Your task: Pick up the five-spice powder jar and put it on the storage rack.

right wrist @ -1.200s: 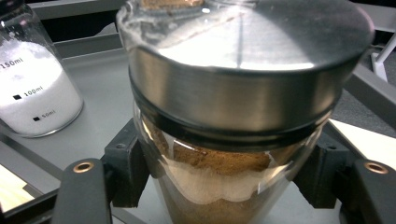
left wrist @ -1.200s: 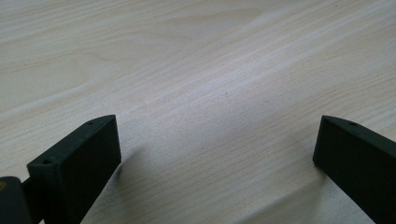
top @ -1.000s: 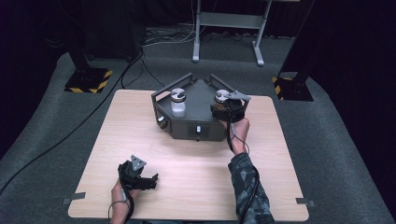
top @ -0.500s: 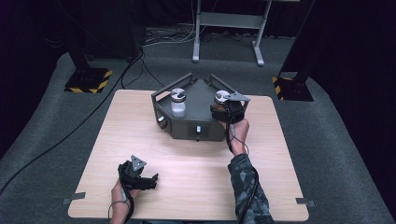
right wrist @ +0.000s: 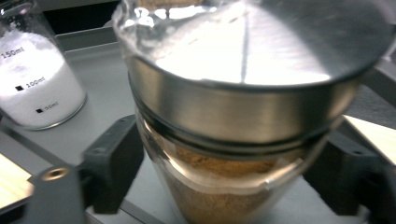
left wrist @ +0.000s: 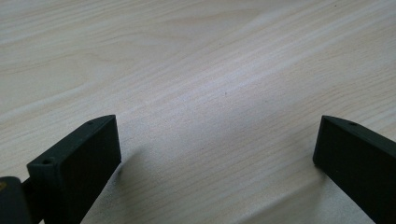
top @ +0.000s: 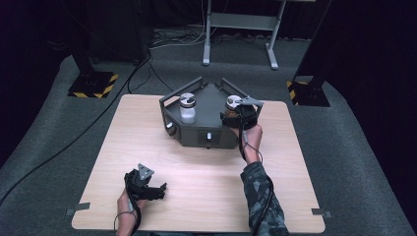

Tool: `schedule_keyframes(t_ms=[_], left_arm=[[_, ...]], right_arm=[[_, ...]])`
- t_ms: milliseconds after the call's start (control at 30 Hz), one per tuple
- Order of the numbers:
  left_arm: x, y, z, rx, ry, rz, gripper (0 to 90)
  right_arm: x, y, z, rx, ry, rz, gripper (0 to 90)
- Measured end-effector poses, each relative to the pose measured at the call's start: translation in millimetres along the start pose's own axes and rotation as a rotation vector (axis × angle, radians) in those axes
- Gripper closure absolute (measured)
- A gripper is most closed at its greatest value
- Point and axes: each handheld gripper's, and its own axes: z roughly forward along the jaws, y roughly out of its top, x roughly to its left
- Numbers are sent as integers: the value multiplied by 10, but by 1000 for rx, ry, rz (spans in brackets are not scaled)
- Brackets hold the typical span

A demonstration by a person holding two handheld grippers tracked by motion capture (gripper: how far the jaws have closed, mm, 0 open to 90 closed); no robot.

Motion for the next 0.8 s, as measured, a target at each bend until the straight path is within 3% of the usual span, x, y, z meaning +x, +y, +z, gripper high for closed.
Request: schedule_keyframes(t_ms=[167, 467, 800], left_arm=[[1, 1, 0, 0, 0, -1, 7], [6, 2, 2, 1, -2, -4, 6], [17, 6, 4, 3, -6, -5, 6]], right_arm=[[51, 4, -75, 0, -8, -8, 1], [101, -129, -344, 33, 2, -24, 0], [53, -585, -694, 90, 19, 11, 0]])
